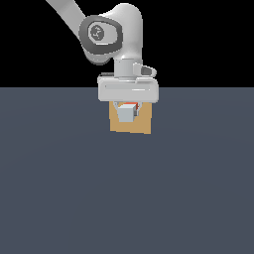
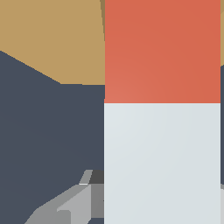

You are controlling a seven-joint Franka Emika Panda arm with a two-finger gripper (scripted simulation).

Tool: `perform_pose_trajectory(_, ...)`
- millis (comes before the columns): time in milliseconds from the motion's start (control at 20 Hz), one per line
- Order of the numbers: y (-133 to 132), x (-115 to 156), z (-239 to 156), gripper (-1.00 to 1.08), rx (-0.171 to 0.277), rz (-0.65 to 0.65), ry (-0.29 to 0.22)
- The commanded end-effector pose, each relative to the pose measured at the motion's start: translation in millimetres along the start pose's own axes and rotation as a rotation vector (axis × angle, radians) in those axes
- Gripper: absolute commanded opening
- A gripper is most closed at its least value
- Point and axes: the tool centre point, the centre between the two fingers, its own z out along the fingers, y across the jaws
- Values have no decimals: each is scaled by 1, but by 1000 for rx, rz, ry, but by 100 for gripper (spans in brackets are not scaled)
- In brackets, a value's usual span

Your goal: Insert the peg into the horizontal hole in a box.

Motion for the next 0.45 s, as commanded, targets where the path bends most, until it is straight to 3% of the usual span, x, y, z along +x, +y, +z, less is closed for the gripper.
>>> perform_pose_trajectory(0,1,18,-3,-100,-5,0,2)
perform_pose_trajectory(400,2,39,-3,-100,-5,0,2)
